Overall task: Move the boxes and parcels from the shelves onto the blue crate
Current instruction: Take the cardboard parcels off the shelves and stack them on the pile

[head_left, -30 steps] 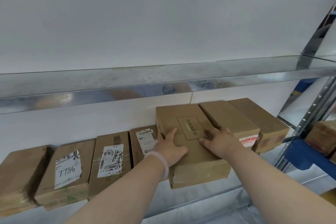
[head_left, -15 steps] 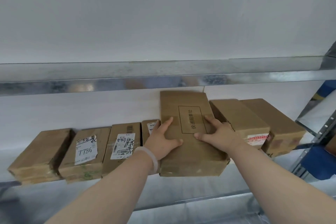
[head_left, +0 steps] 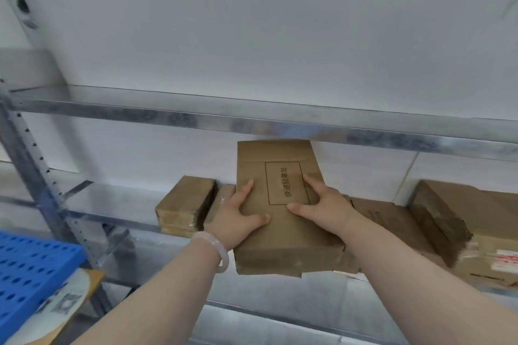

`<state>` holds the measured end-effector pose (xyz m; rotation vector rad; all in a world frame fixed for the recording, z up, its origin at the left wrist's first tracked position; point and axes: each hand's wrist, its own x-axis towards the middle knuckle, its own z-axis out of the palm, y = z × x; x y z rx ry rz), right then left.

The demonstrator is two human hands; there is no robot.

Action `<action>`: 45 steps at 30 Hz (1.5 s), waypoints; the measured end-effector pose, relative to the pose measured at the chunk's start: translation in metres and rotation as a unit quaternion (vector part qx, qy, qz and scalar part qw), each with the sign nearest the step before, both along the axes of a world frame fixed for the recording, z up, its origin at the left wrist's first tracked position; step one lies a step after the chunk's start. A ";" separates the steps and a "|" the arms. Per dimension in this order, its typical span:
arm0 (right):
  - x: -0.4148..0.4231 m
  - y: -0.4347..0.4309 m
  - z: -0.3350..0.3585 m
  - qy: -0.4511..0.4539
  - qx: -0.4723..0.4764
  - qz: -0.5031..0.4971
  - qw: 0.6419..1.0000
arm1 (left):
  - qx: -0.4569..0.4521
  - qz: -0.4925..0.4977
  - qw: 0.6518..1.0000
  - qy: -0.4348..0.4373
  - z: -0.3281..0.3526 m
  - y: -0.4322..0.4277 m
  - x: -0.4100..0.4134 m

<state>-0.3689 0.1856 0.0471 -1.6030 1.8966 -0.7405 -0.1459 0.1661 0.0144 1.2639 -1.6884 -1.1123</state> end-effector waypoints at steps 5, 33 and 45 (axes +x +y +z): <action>0.120 -0.015 -0.007 -0.024 0.013 0.080 0.996 | 0.000 0.093 0.995 -0.026 -0.001 0.022 0.120; 0.589 -0.094 -0.100 -0.063 0.003 0.331 0.941 | 0.145 0.383 0.897 -0.166 -0.067 0.061 0.520; 0.652 -0.205 -0.107 -0.137 0.040 0.363 0.921 | 0.140 0.468 0.858 -0.159 -0.078 -0.012 0.564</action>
